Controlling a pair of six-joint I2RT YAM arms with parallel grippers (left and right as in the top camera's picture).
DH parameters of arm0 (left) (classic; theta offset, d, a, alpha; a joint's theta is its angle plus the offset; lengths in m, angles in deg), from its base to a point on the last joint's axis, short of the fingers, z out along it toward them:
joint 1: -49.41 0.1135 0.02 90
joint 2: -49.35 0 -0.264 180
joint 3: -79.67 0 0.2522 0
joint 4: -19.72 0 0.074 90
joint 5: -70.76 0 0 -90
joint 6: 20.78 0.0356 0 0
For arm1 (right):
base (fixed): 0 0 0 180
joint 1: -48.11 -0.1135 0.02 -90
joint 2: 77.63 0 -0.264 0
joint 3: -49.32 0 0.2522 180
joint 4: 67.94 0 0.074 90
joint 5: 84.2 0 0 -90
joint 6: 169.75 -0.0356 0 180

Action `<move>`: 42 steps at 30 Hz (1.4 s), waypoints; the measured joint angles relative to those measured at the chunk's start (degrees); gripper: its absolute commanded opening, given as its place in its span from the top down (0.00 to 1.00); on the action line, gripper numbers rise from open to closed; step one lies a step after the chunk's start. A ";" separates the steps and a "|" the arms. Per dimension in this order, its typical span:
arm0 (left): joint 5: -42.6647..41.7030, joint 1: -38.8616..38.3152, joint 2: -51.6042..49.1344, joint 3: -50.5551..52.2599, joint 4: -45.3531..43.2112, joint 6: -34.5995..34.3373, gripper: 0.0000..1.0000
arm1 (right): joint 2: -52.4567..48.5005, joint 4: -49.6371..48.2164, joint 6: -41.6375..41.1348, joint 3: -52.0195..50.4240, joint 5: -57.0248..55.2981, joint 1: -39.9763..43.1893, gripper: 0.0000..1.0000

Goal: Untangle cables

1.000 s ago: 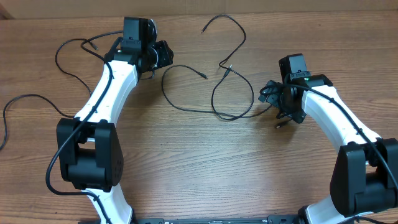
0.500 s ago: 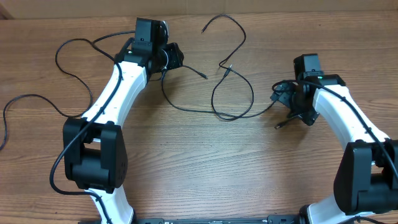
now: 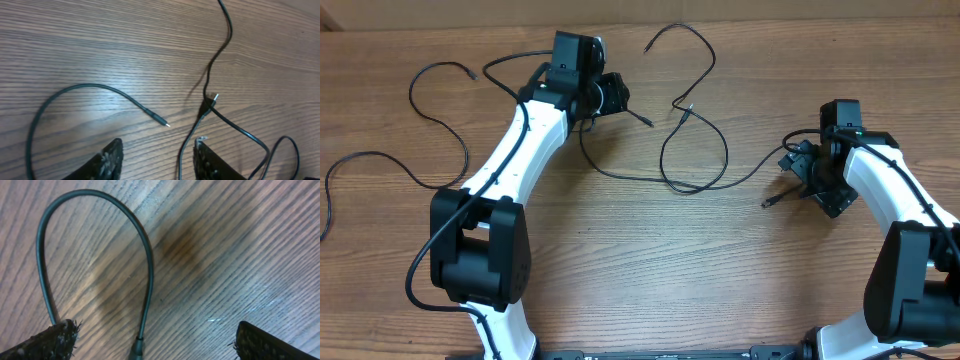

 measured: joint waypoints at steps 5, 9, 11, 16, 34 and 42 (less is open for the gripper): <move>0.00 -1.18 0.00 0.00 -0.24 -0.02 0.50 | -0.02 -0.04 -0.39 0.00 -0.07 -0.02 0.00; 0.00 -1.55 0.00 0.00 -0.24 -0.02 0.41 | 0.00 -0.07 -0.42 0.00 0.02 -0.02 0.00; 0.00 -1.77 0.00 0.00 -0.26 0.02 0.33 | 0.00 -0.07 -0.42 0.00 0.02 -0.02 0.00; 0.00 -1.92 0.00 0.00 -0.46 0.07 0.09 | 0.00 -0.07 -0.42 0.00 0.04 -0.02 0.00; 0.02 -8.81 0.00 0.00 -2.32 -0.20 0.05 | 0.00 -0.90 -0.57 0.00 0.46 -0.02 0.00; 4.90 -15.37 -0.02 0.00 -3.48 -0.17 0.05 | 0.00 -0.87 -0.59 0.00 0.48 -0.02 0.00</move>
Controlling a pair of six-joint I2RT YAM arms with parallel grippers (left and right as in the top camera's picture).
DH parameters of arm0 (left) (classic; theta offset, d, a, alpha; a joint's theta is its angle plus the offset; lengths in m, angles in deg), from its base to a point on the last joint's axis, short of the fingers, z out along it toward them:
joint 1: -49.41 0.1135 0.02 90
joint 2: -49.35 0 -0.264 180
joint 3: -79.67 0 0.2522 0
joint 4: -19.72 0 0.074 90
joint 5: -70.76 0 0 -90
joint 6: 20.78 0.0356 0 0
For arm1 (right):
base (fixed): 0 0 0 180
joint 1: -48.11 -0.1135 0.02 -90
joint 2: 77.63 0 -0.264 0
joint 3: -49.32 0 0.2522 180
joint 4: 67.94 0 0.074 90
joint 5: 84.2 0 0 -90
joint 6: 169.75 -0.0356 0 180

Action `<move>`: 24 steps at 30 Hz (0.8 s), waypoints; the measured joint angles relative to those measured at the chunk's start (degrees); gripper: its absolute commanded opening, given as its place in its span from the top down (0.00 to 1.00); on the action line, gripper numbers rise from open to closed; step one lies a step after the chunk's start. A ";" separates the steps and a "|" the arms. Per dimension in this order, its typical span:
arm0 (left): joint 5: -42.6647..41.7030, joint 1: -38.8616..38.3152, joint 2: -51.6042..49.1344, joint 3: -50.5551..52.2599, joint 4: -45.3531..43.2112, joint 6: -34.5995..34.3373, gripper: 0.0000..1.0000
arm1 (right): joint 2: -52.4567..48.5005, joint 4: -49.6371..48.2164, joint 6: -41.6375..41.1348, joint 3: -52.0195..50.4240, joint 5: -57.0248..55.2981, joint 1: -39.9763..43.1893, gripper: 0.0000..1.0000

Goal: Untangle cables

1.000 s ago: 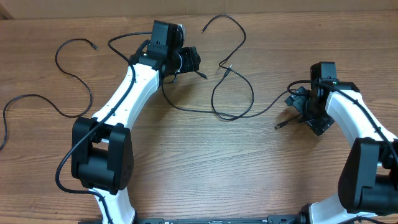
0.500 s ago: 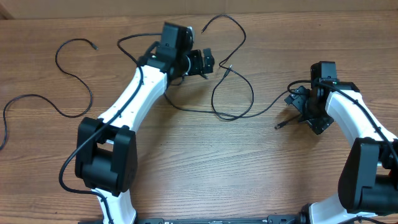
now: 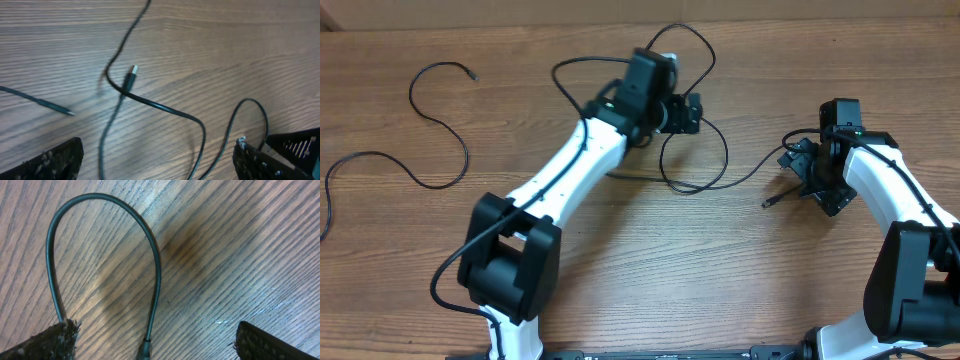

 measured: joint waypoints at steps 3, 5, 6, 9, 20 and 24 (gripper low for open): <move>3.34 -2.97 0.00 0.00 0.00 0.00 0.06 | 0.00 -0.02 0.00 0.00 0.00 0.00 0.00; 5.46 -4.72 0.00 0.00 -0.04 -0.04 0.10 | 0.00 -0.02 0.02 0.00 0.00 0.00 0.00; 6.49 -5.60 0.00 0.00 -0.09 -0.02 0.11 | 0.00 0.00 0.00 0.00 -0.02 0.00 0.00; 8.87 -7.39 0.00 0.00 -0.09 0.15 0.14 | 0.00 -0.02 -0.02 0.00 0.00 0.00 0.00; 11.93 -9.05 -3.10 0.00 -2.08 0.17 0.16 | 0.00 0.31 0.00 0.00 0.00 0.00 0.00; 11.91 -9.05 -6.49 0.00 -2.60 0.17 0.17 | 0.00 0.33 0.02 0.00 -0.02 0.00 0.00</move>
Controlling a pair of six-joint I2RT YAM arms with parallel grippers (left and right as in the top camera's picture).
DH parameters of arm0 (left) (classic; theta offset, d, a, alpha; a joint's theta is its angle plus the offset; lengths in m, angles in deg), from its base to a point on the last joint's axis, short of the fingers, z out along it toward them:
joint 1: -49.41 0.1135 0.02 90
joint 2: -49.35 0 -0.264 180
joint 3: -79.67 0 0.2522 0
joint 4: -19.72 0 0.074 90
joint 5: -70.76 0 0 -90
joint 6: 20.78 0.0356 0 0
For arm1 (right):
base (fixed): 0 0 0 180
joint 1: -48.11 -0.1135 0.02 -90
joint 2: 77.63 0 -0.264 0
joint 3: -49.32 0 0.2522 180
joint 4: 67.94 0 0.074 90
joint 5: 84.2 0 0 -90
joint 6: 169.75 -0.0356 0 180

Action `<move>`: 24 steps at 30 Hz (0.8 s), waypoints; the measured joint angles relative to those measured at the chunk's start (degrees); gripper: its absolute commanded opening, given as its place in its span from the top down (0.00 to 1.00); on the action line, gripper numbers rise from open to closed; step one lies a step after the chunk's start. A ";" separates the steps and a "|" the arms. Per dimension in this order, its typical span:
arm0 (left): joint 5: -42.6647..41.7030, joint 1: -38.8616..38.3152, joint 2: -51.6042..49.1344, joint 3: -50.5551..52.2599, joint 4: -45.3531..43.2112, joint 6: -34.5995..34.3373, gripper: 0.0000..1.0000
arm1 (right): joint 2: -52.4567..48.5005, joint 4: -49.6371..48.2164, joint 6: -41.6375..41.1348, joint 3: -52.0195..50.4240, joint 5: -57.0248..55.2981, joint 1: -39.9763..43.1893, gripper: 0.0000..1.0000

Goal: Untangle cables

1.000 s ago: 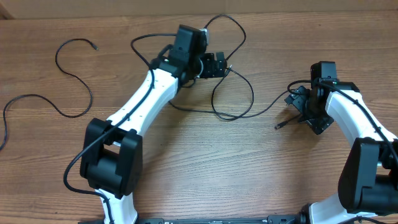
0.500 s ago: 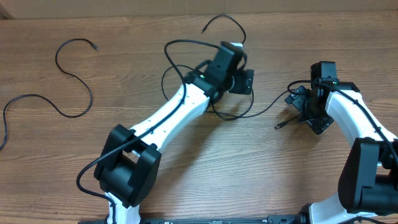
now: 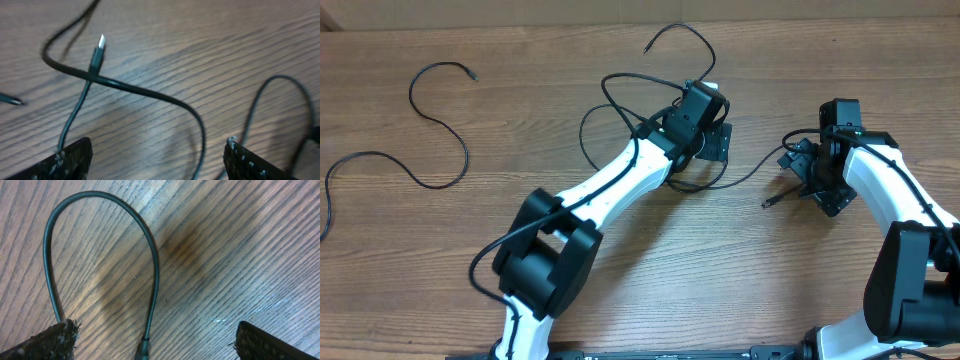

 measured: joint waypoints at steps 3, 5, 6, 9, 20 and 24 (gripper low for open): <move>-0.02 0.00 -1.88 0.00 -0.39 0.00 0.29 | 0.00 -0.13 -0.02 0.00 0.02 0.00 0.00; 0.00 0.00 -2.99 0.00 -0.50 -0.04 0.59 | 0.00 -0.20 -0.02 0.00 0.00 0.00 0.00; -0.02 0.00 -3.52 0.00 -0.63 0.02 0.70 | 0.00 -0.22 -0.02 0.00 0.02 0.00 0.00; -0.02 0.00 -4.63 0.00 -1.16 0.24 0.92 | 0.00 -0.26 -0.04 0.00 0.02 0.00 0.00; 0.13 0.07 -5.79 -0.02 1.38 3.56 0.72 | 0.00 -0.35 -0.02 0.00 0.02 0.00 0.00; 0.24 0.13 -5.68 -0.04 5.20 4.28 0.75 | 0.00 -0.59 -0.04 0.00 0.00 0.00 0.00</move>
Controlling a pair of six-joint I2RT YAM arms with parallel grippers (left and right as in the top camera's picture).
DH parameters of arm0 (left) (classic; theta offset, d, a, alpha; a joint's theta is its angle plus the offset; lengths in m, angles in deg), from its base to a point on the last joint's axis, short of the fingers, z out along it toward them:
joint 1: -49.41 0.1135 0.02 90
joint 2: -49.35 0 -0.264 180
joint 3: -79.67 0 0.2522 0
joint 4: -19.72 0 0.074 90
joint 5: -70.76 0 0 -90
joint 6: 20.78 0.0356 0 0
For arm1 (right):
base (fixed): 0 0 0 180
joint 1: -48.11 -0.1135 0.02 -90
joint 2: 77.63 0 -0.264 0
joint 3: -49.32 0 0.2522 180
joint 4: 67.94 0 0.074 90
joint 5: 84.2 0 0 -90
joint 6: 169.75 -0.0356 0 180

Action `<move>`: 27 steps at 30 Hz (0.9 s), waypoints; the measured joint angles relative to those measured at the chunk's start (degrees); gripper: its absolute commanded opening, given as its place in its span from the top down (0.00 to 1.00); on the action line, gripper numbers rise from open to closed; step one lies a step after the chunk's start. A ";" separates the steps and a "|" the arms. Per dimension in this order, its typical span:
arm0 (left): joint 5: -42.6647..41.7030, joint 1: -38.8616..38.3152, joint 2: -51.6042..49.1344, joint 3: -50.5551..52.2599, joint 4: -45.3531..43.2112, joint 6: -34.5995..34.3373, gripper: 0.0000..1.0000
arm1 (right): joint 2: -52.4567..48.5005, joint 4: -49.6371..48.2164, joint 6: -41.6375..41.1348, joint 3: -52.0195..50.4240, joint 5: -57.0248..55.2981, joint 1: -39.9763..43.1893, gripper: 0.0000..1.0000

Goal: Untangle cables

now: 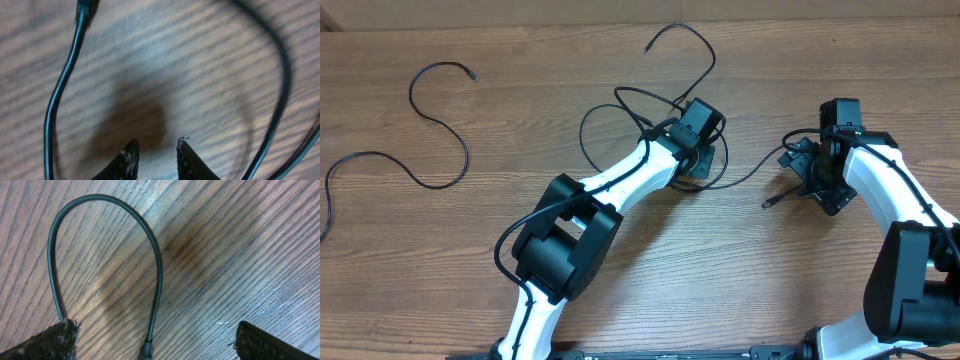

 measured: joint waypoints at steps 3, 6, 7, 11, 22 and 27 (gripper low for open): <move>0.37 0.00 0.00 -0.02 4.02 -0.24 0.72 | 0.00 -0.04 0.02 0.00 0.02 0.00 0.00; 1.77 0.07 0.00 -0.07 7.89 -0.66 0.72 | 0.00 0.00 0.04 0.00 0.02 0.00 0.00; 2.36 0.33 0.00 -0.11 9.35 -0.92 0.72 | 0.00 0.15 0.02 0.00 0.02 0.00 0.00; 3.61 1.14 0.00 -1.16 13.16 -2.16 0.71 | 0.00 0.31 0.02 0.00 0.02 0.00 0.00; 4.48 2.51 0.28 -7.45 20.06 -3.45 0.64 | 0.00 0.31 0.02 0.00 0.02 0.00 0.00; 4.48 2.51 0.35 -7.56 21.07 -3.50 0.71 | 0.00 0.31 0.02 0.00 0.02 0.00 0.00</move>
